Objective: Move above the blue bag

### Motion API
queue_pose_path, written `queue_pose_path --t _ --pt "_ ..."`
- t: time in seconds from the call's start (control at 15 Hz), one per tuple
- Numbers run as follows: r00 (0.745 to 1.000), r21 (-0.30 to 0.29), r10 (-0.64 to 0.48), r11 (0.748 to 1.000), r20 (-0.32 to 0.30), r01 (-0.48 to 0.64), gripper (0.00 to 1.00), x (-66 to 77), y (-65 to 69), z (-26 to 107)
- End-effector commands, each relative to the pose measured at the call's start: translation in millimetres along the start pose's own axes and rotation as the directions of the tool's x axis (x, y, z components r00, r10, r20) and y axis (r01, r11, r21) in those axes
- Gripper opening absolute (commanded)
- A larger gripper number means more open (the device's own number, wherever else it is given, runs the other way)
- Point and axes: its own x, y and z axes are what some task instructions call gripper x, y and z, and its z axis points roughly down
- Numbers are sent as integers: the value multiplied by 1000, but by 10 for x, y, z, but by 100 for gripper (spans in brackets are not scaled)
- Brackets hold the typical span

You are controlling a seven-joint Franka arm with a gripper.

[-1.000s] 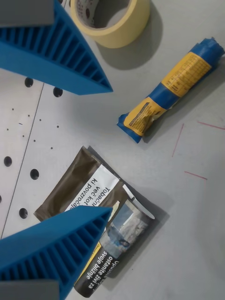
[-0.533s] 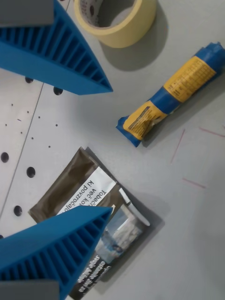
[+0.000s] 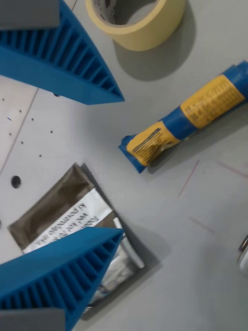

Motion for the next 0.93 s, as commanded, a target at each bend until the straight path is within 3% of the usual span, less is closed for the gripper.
queue_pose_path --t 0.07,0.93 --pt "967 -31 -237 971 -92 235 100 -22 -67 87" --pt "890 -51 -447 895 -89 444 100 83 -327 601"
